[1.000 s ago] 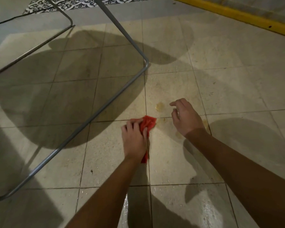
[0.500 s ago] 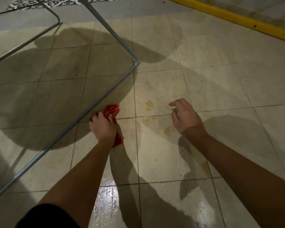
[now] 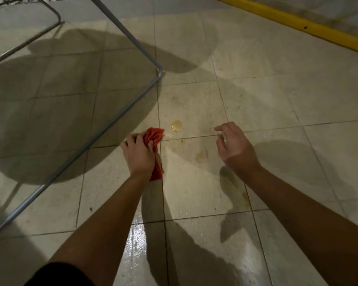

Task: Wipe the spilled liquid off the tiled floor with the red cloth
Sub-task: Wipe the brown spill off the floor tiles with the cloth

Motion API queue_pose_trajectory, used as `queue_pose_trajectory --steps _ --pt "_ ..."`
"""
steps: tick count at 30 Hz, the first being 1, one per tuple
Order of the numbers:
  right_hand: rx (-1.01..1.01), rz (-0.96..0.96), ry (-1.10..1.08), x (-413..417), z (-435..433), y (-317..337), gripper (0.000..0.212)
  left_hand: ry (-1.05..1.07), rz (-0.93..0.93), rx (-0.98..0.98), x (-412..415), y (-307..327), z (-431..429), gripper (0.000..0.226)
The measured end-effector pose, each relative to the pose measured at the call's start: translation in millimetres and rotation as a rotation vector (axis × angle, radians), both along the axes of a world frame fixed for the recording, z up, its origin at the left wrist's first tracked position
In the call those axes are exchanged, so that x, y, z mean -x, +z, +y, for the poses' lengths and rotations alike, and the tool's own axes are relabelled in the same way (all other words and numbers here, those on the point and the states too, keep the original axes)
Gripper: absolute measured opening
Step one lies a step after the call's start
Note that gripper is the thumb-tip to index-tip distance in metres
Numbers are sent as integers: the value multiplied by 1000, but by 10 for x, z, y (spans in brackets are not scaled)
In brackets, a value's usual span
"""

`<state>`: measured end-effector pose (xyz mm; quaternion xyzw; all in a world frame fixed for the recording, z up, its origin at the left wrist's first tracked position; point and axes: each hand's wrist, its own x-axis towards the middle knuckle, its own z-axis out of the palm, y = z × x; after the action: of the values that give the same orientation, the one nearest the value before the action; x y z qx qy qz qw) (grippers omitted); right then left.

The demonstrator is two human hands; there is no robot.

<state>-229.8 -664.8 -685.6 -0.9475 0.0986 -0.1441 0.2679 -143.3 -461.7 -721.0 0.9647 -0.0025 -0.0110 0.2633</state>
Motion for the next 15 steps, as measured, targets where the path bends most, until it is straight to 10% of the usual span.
queue_pose_trajectory --steps 11,15 --pt "108 34 -67 390 -326 37 21 -373 -41 36 741 -49 -302 31" --pt "108 21 -69 483 -365 81 24 -21 57 -43 414 67 -223 31"
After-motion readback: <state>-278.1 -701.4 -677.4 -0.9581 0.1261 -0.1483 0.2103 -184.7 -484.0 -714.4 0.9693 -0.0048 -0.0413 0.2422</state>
